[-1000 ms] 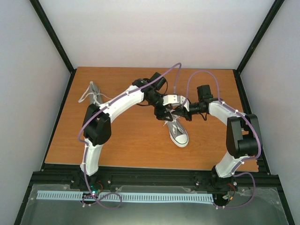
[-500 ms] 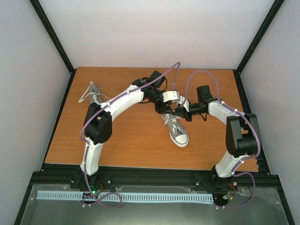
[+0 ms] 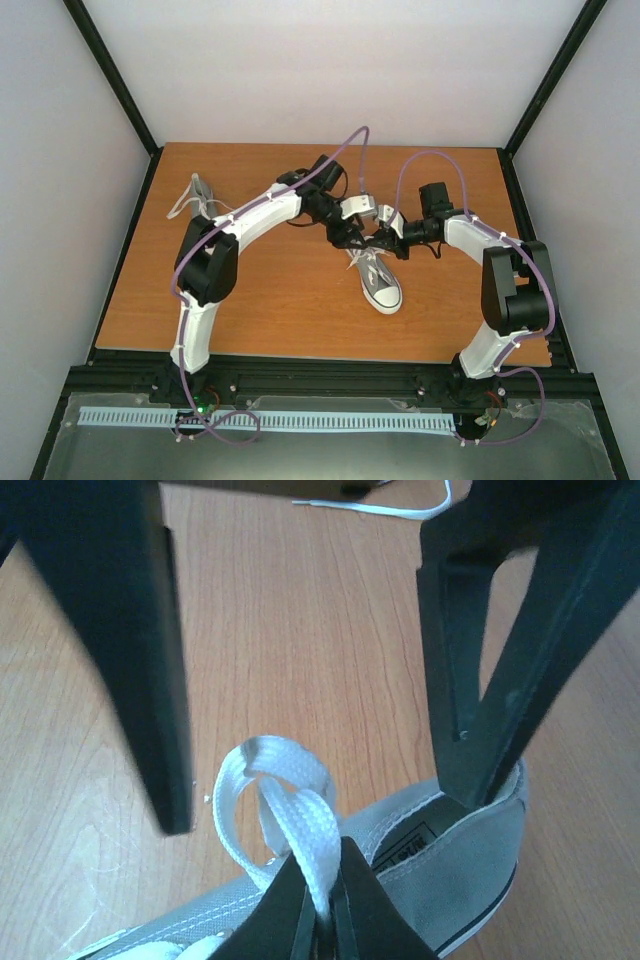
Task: Tie the shoes
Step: Cross the shoelace with the shoelace.
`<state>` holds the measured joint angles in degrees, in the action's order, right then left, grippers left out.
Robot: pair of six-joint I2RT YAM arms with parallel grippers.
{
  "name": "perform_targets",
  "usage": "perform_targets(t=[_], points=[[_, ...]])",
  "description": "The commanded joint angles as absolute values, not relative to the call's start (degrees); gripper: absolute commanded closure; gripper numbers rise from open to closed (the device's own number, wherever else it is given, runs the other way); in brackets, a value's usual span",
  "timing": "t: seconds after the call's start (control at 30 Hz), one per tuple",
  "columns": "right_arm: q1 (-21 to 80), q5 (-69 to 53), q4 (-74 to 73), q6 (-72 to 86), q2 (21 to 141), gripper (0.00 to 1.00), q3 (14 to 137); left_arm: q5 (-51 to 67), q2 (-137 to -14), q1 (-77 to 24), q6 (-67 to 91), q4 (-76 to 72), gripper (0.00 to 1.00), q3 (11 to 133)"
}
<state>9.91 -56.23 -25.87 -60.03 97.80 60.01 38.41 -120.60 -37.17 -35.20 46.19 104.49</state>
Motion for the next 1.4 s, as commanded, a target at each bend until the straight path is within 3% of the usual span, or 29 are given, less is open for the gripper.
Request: perform_targets(t=[0.0, 0.4, 0.67, 0.77, 1.13, 1.23, 1.37], points=[[10.18, -57.98, -24.26, -59.63, 97.96, 0.97, 61.35, 47.69, -120.11, -34.1, -26.87, 38.07, 0.32, 100.89], [10.19, -57.59, -24.15, -59.41, 98.14, 0.97, 61.52, 47.43, -123.37, -34.89, -29.7, 42.14, 0.37, 103.51], [10.13, -57.45, -24.14, -59.04, 98.4, 0.97, 61.75, 47.2, -121.24, -36.46, -35.34, 44.19, 0.25, 101.34], [10.19, -57.45, -24.16, -59.04, 98.42, 0.97, 61.77, 45.12, -121.51, -36.53, -33.55, 42.31, 0.25, 101.77], [10.17, -57.12, -24.14, -58.76, 98.26, 0.97, 61.78, 41.85, -123.9, -37.18, -31.36, 42.87, 0.65, 104.68], [10.14, -56.86, -23.7, -58.29, 98.29, 0.97, 61.78, 42.84, -123.78, -37.13, -32.47, 44.35, 0.8, 104.92], [10.03, -54.21, -22.9, -56.77, 97.31, 0.82, 61.5, 43.23, -123.88, -36.96, -32.69, 45.71, 0.99, 105.37]])
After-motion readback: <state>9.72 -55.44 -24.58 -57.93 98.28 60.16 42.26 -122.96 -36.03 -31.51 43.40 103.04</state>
